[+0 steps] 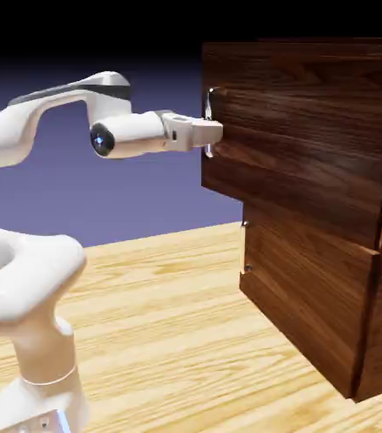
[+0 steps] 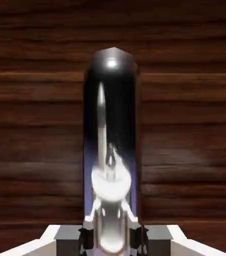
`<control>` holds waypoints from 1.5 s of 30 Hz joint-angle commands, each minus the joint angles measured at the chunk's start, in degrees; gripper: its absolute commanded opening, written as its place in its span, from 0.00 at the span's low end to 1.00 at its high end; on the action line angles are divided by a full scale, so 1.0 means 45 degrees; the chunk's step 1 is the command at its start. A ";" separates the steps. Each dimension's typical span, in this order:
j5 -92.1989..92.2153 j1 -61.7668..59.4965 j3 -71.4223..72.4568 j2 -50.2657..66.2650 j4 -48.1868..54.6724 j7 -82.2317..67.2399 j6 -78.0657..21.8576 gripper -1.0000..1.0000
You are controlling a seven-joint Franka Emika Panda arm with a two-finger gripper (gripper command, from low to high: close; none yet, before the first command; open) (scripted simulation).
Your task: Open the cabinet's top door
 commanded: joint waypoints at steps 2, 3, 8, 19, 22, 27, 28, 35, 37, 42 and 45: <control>-0.0676 0.0893 -0.0919 -0.0348 -0.0853 -0.0038 -0.0611 0.00; -0.1048 0.1296 -0.1381 -0.0536 -0.1244 -0.0035 -0.0906 0.00; -0.3154 0.2873 -0.3688 -0.1578 -0.2864 0.0151 -0.2270 0.00; -0.8319 0.4000 -0.8765 -0.3635 -0.4730 0.0846 -0.5146 0.00; -0.9674 0.3930 -1.0149 -0.3932 -0.4897 0.0952 -0.5959 0.00; -1.1838 0.3697 -1.2457 -0.4075 -0.4892 0.0993 -0.7358 0.00; -1.2259 0.3649 -1.2918 -0.4049 -0.4849 0.0981 -0.7646 0.00; -1.5135 0.3546 -1.6149 -0.3346 -0.4106 0.0723 -0.9773 0.00; -1.5938 0.3656 -1.7072 -0.2988 -0.3728 0.0603 -1.0427 0.00; -1.7889 0.4397 -1.9379 -0.1861 -0.2371 0.0261 -1.2184 0.00; -1.8989 0.5241 -2.0764 -0.1102 -0.1230 0.0067 -1.3339 0.00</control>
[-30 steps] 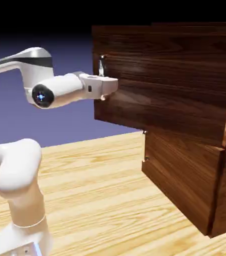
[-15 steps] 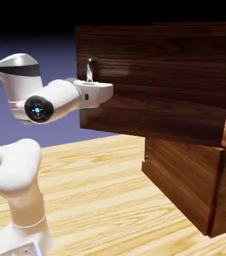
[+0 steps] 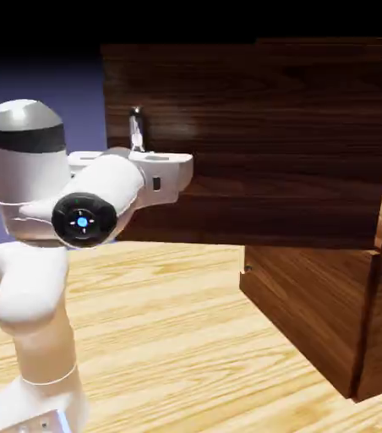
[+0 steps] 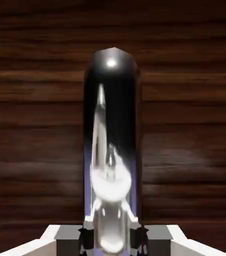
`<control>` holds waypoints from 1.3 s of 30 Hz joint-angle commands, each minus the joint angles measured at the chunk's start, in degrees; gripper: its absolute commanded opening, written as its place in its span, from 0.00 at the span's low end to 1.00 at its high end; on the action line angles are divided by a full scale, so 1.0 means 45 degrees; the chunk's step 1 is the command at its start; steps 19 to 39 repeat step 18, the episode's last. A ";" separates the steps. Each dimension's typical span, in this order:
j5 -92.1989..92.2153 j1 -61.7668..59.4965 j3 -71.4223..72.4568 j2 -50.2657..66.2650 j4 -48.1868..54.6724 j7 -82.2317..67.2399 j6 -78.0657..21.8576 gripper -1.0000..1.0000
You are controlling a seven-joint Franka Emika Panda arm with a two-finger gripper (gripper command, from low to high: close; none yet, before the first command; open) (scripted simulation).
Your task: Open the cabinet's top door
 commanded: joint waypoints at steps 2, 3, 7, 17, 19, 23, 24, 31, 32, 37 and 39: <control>-0.0681 0.0746 -0.0913 0.0494 0.0901 -0.0104 -0.0799 0.00; -0.0983 0.1145 -0.1339 0.0714 0.1363 -0.0143 -0.1191 0.00; -0.1960 0.2824 -0.2842 0.1405 0.3209 -0.0207 -0.2655 0.00; -0.3413 0.7217 -0.5664 0.2053 0.7811 0.0176 -0.5875 0.00; -0.3459 0.7428 -0.5775 0.2055 0.8032 0.0211 -0.6021 0.00; -0.3459 0.7428 -0.5775 0.2055 0.8032 0.0211 -0.6021 0.00; -0.3459 0.7428 -0.5775 0.2055 0.8032 0.0211 -0.6021 0.00; -0.3459 0.7428 -0.5775 0.2055 0.8032 0.0211 -0.6021 0.00; -0.3459 0.7428 -0.5775 0.2055 0.8032 0.0211 -0.6021 0.00; -0.3459 0.7428 -0.5775 0.2055 0.8032 0.0211 -0.6021 0.00; -0.3459 0.7428 -0.5775 0.2055 0.8032 0.0211 -0.6021 0.00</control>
